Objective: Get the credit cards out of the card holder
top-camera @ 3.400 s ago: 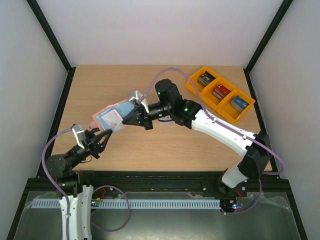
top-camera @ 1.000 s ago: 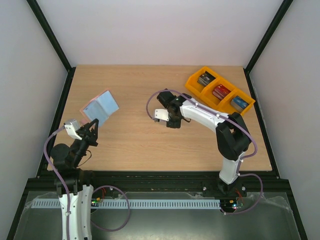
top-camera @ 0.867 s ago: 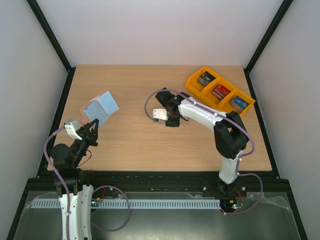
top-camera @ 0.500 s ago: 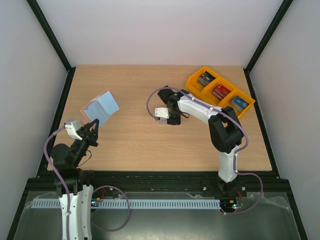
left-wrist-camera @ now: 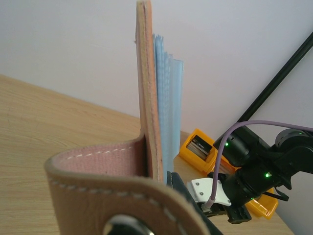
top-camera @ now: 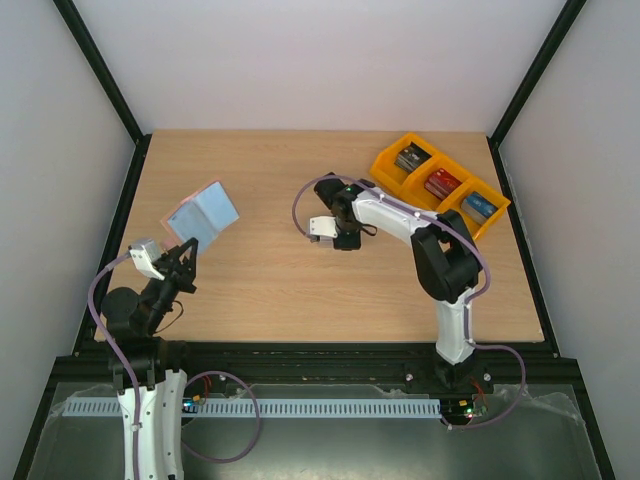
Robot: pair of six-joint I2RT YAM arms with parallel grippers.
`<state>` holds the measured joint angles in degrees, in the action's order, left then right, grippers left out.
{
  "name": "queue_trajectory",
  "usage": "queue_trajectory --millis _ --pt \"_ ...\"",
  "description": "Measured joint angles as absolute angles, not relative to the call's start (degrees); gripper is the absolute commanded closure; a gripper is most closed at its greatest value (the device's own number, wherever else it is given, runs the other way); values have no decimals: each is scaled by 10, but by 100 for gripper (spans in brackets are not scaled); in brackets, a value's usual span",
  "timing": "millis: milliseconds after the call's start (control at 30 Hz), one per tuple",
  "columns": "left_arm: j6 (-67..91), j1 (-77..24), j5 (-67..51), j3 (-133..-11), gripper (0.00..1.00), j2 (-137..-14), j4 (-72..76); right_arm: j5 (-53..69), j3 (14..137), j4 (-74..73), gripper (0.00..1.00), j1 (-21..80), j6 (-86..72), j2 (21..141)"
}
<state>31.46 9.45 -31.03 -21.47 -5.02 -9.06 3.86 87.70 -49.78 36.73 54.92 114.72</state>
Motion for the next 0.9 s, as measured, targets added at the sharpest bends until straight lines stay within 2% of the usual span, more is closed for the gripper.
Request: queue_trajectory --millis 167,700,900 --pt "315 95 -310 -215 98 -50 -91 33 887 -492 87 367 547 1162" --pt "315 95 -310 -215 98 -50 -90 -10 889 -437 82 367 547 1167" --pt "315 95 -310 -215 98 -50 -90 -72 889 -367 80 367 533 1167"
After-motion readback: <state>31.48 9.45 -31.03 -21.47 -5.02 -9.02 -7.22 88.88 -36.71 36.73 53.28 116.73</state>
